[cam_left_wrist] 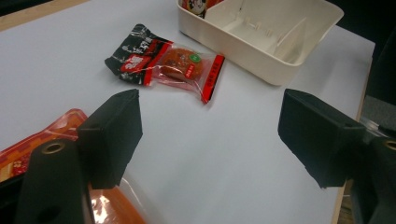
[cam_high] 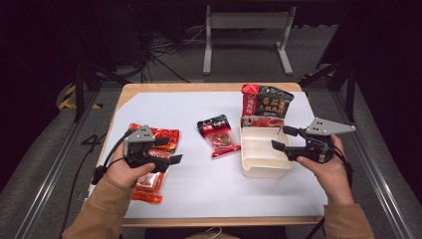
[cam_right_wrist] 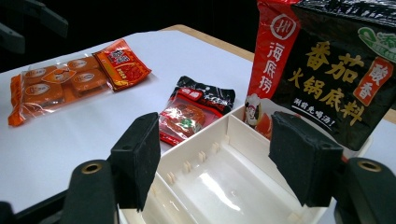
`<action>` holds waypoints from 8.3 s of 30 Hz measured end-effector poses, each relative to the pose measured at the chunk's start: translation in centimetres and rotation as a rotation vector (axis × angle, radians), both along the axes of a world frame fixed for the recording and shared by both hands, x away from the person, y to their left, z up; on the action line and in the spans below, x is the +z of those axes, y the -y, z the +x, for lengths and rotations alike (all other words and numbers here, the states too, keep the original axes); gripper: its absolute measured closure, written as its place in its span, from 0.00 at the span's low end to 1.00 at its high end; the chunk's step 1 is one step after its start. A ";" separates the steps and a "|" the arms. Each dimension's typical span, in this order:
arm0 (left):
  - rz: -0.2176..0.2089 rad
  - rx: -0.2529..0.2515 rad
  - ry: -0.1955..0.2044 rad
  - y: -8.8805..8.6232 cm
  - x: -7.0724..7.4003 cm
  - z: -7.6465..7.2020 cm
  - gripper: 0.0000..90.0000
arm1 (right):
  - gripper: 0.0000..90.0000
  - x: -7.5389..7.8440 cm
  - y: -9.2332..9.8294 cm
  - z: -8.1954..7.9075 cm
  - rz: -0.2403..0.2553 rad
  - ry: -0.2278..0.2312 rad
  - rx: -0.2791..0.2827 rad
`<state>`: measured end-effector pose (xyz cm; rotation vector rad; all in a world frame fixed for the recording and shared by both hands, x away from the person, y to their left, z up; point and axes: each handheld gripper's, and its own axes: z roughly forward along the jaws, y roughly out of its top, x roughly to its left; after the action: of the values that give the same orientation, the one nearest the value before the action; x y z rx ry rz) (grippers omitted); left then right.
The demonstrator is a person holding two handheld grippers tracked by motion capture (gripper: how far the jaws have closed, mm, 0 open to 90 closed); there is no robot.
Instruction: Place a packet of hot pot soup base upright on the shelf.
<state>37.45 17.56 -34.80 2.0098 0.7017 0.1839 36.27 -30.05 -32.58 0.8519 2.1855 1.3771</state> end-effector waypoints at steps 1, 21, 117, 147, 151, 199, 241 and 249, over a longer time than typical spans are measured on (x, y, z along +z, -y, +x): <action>-0.004 0.013 0.011 -0.5 0.2 0.2 0.24 | 0.38 0.0 0.0 0.0 0.000 -0.001 0.001; -0.029 0.170 0.098 -5.2 1.6 2.8 0.21 | 0.49 -0.6 0.1 0.2 0.005 0.023 0.024; 0.060 0.303 -0.176 -12.5 -10.7 12.6 0.66 | 0.49 -1.8 2.0 -1.9 0.040 -0.015 -0.006; 0.111 0.318 -0.152 -12.5 -10.8 12.4 0.99 | 0.49 -1.8 1.9 -1.9 0.045 -0.020 0.006; 0.101 0.318 -0.142 -12.6 -10.6 12.3 1.00 | 0.52 -1.7 1.8 -1.8 0.043 -0.021 0.018; -0.180 0.176 0.138 -12.4 2.9 3.0 1.00 | 0.57 0.3 -3.4 -1.6 0.095 0.035 0.127; -0.194 -0.114 0.361 -6.1 9.5 -4.4 1.00 | 0.51 1.4 -7.7 -1.9 0.131 0.077 0.255; -0.239 -0.106 0.384 -5.5 9.5 -4.4 1.00 | 0.47 1.6 -10.1 -1.1 0.153 0.110 0.278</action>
<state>33.04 23.05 -25.35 1.7112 0.3535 0.3924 35.13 -19.96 -30.97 0.5212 2.1962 1.6984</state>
